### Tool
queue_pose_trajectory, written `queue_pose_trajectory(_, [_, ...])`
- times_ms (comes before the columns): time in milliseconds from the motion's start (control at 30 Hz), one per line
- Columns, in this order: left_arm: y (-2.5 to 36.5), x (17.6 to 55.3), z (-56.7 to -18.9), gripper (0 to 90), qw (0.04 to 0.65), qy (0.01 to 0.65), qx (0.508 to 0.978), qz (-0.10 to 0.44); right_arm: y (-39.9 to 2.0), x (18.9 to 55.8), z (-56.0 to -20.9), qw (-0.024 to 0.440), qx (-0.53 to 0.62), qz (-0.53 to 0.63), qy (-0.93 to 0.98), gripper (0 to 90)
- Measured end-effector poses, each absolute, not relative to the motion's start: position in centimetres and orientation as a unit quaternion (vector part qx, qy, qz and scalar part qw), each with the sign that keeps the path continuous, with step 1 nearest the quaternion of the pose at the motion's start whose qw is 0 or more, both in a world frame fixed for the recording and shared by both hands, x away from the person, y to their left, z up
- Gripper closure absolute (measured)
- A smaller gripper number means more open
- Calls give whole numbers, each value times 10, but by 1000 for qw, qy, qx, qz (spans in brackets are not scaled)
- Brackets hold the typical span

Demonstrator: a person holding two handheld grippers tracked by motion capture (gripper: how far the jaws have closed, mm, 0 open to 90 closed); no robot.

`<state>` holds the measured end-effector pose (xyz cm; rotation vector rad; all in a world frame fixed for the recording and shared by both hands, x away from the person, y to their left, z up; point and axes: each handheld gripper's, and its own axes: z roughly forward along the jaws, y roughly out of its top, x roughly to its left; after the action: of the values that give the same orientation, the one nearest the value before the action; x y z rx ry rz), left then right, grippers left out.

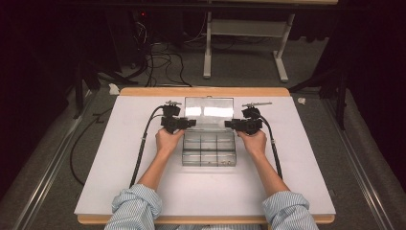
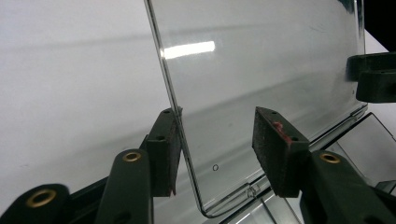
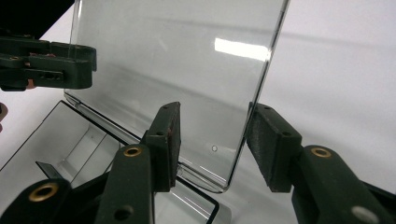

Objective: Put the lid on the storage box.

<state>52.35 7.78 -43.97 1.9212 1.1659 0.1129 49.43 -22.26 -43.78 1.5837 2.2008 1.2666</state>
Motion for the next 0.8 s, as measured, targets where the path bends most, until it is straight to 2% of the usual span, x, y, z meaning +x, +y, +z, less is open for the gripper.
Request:
queue_pose_trajectory(467, [84,515,-436,619,453,457,764,60,-224,486,-434,97,517,434,731,631])
queue_pose_trajectory(800, [85,509,-433,633,456,444,768,74,-224,480,-431,108,510,436,733,652])
